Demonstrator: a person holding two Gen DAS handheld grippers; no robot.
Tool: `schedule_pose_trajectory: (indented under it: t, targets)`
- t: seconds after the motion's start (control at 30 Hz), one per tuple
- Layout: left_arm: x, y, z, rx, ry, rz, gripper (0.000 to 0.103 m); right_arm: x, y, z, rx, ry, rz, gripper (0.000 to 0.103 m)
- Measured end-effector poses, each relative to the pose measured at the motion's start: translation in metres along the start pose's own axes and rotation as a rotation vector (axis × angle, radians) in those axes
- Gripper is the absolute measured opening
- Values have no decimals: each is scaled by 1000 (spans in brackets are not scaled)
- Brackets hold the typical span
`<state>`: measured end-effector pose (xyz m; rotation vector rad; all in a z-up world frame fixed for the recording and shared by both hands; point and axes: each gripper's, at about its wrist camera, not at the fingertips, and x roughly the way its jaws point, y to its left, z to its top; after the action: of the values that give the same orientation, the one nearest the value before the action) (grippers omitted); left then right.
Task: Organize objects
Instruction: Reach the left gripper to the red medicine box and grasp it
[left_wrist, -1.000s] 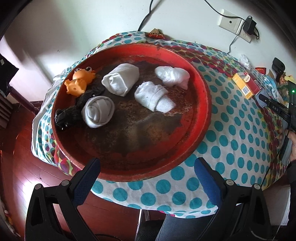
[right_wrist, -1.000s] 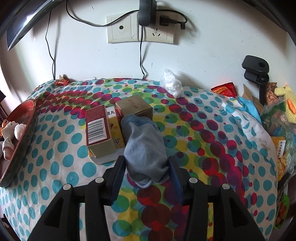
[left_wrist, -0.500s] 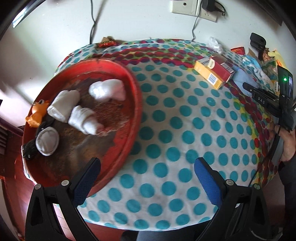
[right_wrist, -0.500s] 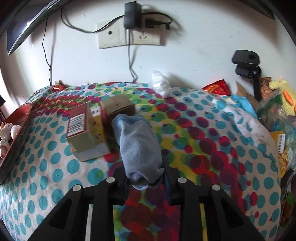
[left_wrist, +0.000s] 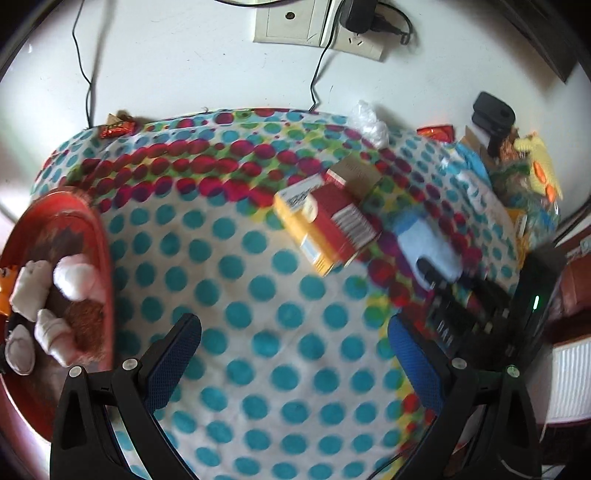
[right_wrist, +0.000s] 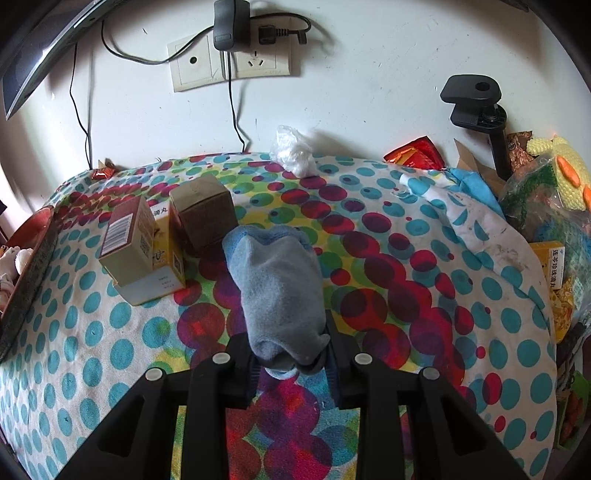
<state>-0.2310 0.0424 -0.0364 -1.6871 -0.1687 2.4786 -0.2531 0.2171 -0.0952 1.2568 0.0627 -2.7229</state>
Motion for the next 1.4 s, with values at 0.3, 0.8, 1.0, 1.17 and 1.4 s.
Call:
schedule_pose_trajectory:
  t: [0.3,0.8,1.0,1.17,1.4]
  targets:
    - [30,-28,37,-42,31,4,99,5,-7,1,36,24,27,29]
    - [65,-28,49,-151,57,62,74,7,-5,1,48,21,44,31]
    - [70,-26,50,-141,71,76,27,7,-6,1,59,20,55,31]
    - [66,-26,45,-92,63,85,27,7,-6,1,57,20,49,31]
    - [57,-24,36,-36,42,105,27,8,-6,0,62,18,50,31]
